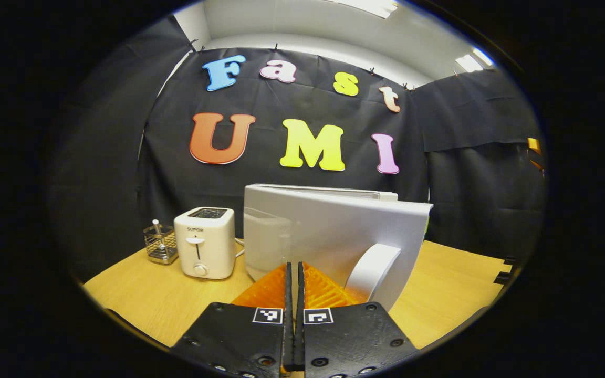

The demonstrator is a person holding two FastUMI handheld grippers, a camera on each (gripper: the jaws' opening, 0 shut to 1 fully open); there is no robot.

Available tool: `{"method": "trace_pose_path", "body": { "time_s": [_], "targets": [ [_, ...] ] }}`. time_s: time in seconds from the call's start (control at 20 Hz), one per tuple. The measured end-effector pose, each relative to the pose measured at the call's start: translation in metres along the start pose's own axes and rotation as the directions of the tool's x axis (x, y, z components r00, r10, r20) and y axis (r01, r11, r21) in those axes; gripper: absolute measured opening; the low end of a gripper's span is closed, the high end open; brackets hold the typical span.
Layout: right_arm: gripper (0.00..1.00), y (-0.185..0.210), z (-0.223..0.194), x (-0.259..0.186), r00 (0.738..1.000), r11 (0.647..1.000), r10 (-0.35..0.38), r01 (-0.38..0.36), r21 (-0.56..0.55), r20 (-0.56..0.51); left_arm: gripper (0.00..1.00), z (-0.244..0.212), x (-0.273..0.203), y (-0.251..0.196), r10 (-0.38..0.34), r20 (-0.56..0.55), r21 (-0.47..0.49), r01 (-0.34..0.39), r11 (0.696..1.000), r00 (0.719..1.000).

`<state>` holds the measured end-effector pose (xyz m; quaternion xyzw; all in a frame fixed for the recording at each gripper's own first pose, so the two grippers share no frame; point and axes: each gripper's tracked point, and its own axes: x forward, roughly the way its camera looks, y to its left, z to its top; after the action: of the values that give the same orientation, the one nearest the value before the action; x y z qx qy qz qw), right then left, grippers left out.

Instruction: Open the microwave oven with the left hand, put the food in, and close the microwave oven.

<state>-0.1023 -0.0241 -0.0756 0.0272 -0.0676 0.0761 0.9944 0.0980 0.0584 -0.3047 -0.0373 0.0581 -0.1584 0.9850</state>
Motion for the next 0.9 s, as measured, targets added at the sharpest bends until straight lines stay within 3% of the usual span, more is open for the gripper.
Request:
{"method": "trace_pose_path", "body": {
  "time_s": [0.15, 0.2, 0.35, 0.4, 0.8, 0.85, 0.9],
  "targets": [
    [1.00, -0.002, -0.002, 0.001, 1.000, 1.000, -0.009, 0.009, -0.029, -0.009, 0.00, -0.006, 0.018, -0.019, -0.025, -0.024, 0.018, 0.025, 1.000, 0.999],
    [0.91, -0.003, -0.005, 0.002, 1.000, 1.000, -0.004, 0.003, -0.030, -0.019, 0.00, -0.007, 0.025, -0.026, -0.032, -0.029, 0.025, 0.033, 0.999, 0.999],
    [0.91, -0.011, -0.011, 0.008, 1.000, 1.000, -0.001, 0.001, -0.015, -0.031, 0.00, -0.010, 0.044, -0.048, -0.056, -0.033, 0.030, 0.057, 0.998, 0.998],
    [1.00, -0.015, -0.013, 0.010, 0.999, 1.000, -0.003, 0.002, -0.013, -0.035, 0.00, -0.011, 0.051, -0.055, -0.068, -0.036, 0.031, 0.069, 0.997, 0.997],
    [1.00, -0.021, -0.036, 0.036, 0.997, 0.999, 0.037, -0.036, 0.024, -0.069, 0.00, -0.013, 0.113, -0.104, -0.110, -0.043, 0.047, 0.112, 0.993, 0.993],
    [0.91, -0.023, -0.040, 0.038, 0.997, 0.999, 0.042, -0.040, 0.032, -0.071, 0.00, -0.014, 0.122, -0.108, -0.108, -0.044, 0.047, 0.110, 0.993, 0.993],
    [1.00, -0.025, -0.042, 0.042, 0.997, 0.998, 0.044, -0.042, 0.035, -0.068, 0.00, -0.014, 0.131, -0.112, -0.110, -0.047, 0.044, 0.112, 0.993, 0.993]
  ]
}}
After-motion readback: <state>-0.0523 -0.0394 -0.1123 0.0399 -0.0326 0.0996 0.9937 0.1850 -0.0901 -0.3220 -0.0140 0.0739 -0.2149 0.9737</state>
